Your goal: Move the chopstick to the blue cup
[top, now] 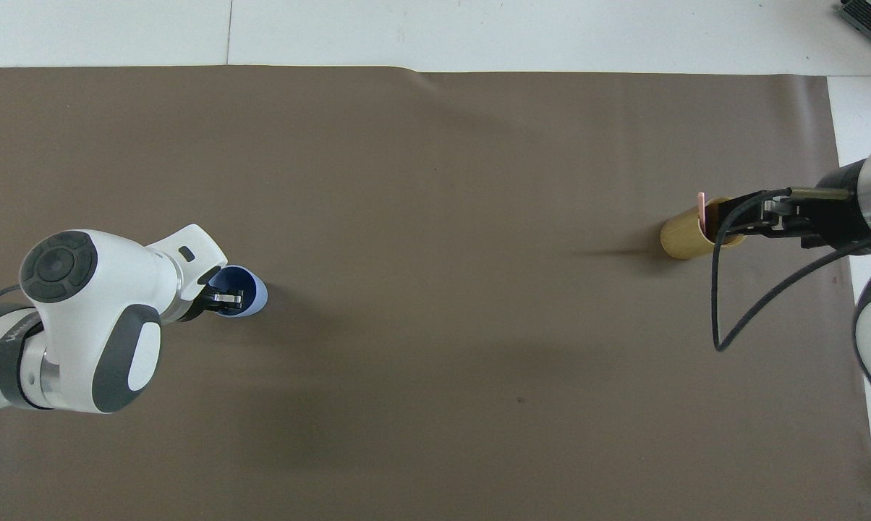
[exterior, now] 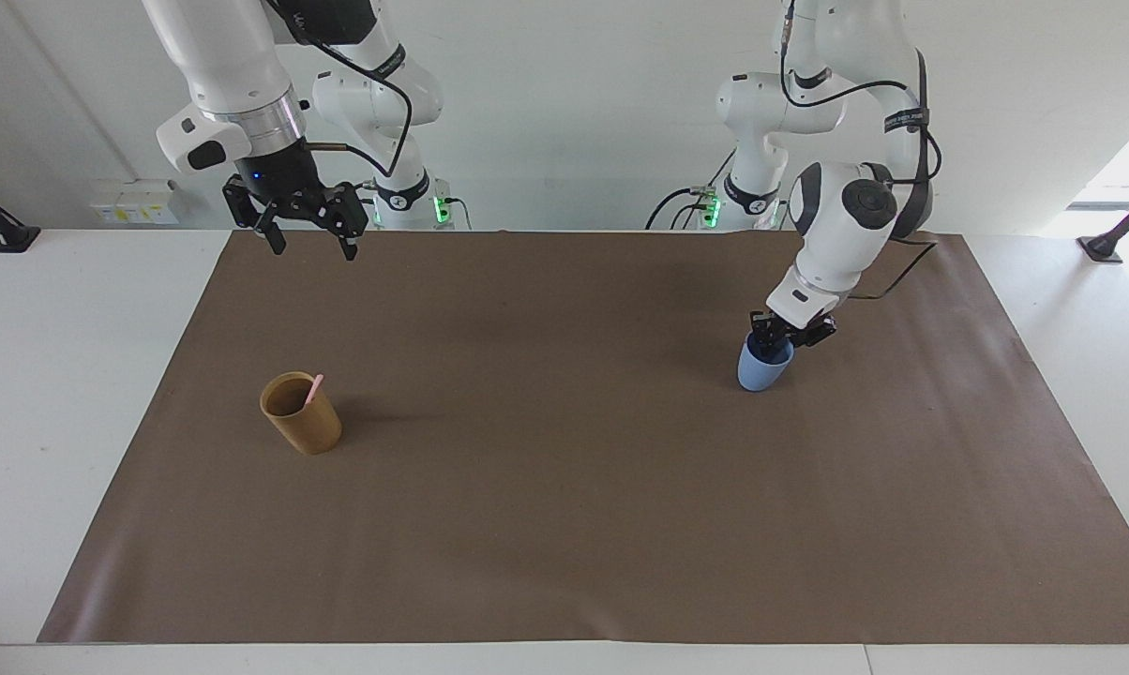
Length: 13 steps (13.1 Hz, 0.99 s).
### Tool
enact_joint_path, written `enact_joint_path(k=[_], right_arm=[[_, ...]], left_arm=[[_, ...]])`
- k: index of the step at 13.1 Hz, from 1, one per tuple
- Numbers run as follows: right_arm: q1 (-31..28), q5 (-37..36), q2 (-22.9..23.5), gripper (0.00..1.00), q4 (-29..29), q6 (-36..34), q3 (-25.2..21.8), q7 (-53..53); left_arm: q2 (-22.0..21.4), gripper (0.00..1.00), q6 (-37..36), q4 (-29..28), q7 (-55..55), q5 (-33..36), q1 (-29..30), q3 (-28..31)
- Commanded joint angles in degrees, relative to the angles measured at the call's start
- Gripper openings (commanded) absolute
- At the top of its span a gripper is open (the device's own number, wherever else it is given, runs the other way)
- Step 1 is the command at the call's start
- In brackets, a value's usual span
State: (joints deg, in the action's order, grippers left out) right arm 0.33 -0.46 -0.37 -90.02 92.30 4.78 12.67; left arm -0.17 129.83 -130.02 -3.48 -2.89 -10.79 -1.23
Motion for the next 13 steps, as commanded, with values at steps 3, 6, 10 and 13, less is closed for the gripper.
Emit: enact_joint_path(k=[3,6,10,13], right_arm=[[-0.25,-3.40,3.44,1.00,-0.33,2.53,0.41,0.60],[-0.16,-6.66,6.69,1.00,-0.24,5.60,0.67,0.16],[-0.07,-11.30,12.13,1.00,0.28,10.17,0.76,-2.12],[2.04,-15.98,14.70,1.00,0.37,11.06,0.85,-2.92]], left_arm=[[0.35,0.00,-1.15,6.16,0.41,-0.28,-0.54,0.88],[0.43,0.00,-13.59,15.20,-3.52,-0.28,-3.16,0.00],[0.61,0.00,-15.31,18.04,-18.46,-0.54,-15.19,0.00],[6.73,0.00,-11.81,21.18,-27.34,-3.87,-22.41,-0.27]])
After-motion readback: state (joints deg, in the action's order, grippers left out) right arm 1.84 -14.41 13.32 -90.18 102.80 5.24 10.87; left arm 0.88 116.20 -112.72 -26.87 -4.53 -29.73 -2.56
